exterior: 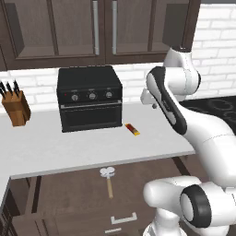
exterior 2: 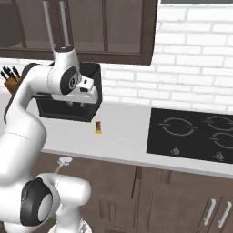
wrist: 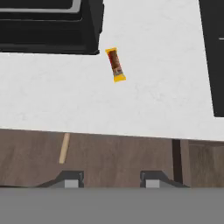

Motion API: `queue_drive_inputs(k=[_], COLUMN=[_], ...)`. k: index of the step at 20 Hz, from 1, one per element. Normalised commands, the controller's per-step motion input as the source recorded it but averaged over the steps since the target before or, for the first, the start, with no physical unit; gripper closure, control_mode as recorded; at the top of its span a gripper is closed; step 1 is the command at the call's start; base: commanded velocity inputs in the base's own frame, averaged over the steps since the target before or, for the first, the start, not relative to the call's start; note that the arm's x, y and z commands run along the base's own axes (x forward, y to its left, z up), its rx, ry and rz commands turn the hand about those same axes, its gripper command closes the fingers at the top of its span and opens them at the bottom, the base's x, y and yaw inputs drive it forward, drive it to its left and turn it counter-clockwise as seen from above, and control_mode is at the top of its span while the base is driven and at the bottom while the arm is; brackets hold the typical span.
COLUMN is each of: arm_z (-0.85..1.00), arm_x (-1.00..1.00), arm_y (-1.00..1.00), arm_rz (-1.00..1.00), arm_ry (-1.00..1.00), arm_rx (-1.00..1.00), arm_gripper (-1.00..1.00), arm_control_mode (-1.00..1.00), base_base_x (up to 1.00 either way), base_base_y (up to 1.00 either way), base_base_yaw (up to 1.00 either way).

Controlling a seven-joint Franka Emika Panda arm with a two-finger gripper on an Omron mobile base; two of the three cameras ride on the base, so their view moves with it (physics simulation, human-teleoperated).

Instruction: Pick the pizza cutter from the drawer and place it on the counter.

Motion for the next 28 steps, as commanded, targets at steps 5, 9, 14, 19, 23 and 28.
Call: queue_drive_inputs(k=[5,9,14,19,23,28], arm_z=[-0.09,-0.41,-0.66,-0.63,-0.64,0.0], arm_x=[-0.71,-0.95,-0.55,-0.04,0.0,0.0], arm_y=[0.01,0.0,0.01,0.04,0.04,0.0], arm_rz=[0.0,0.0,0.0,0.0,0.0,0.0], arm_ry=[-0.02,0.03,0.07,0.09,0.0,0.0], arm_rx=[0.0,0.0,0.0,0.0,0.0,0.0], arm_gripper=[-1.0,-1.0,-1.0,-1.0,-1.0,-1.0], arm_control_mode=[-1.0,-1.0,-1.0,-1.0,-1.0,1.0], base_base_x=[0.0,0.0,0.0,0.0,0.0,-0.68], base_base_y=[0.0,0.0,0.0,0.0,0.0,-0.3], base_base_yaw=[0.0,0.0,0.0,0.0,0.0,0.0])
